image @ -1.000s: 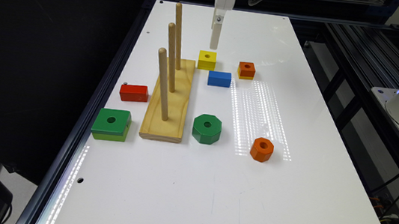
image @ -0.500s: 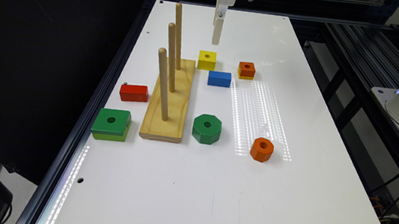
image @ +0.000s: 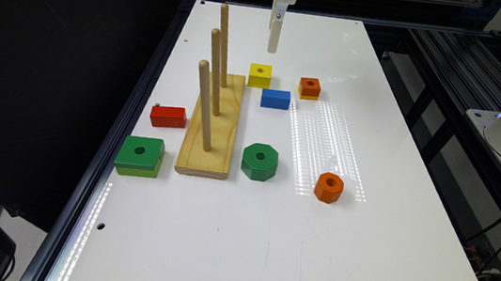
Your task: Pick up yellow block.
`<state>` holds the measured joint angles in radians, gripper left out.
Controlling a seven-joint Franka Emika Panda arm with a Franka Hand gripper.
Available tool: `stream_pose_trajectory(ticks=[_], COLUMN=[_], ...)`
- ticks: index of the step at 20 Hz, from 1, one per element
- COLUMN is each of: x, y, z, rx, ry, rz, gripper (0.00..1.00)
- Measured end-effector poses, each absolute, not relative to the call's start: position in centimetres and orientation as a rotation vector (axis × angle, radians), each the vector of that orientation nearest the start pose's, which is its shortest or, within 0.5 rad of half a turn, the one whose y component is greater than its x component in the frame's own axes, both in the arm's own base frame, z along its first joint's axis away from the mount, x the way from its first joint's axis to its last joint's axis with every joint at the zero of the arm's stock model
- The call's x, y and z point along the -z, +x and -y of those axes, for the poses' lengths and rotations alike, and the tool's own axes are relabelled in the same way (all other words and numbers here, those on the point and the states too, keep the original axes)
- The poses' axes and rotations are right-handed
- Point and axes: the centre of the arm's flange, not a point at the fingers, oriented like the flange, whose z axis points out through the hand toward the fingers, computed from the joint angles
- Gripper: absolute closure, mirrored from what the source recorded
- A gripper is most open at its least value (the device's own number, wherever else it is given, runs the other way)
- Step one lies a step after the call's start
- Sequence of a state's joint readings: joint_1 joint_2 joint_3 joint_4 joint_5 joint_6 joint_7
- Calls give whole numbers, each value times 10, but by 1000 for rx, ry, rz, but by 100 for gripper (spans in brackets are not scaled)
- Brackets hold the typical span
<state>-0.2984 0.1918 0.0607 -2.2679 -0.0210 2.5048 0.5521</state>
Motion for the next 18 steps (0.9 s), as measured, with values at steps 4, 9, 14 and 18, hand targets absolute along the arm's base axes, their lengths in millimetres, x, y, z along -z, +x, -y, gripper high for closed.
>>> stream_pose_trajectory(ticks=[4,9,14,18], x=[-268,-247,-248,-240], y=[525,530,531,530], z=[127,129,129,129], rx=[51,43,46,31], ry=[-2904,-2902,-2902,-2903], rz=[-1184,-1184,-1184,-1184], gripper=[0,0,0,0])
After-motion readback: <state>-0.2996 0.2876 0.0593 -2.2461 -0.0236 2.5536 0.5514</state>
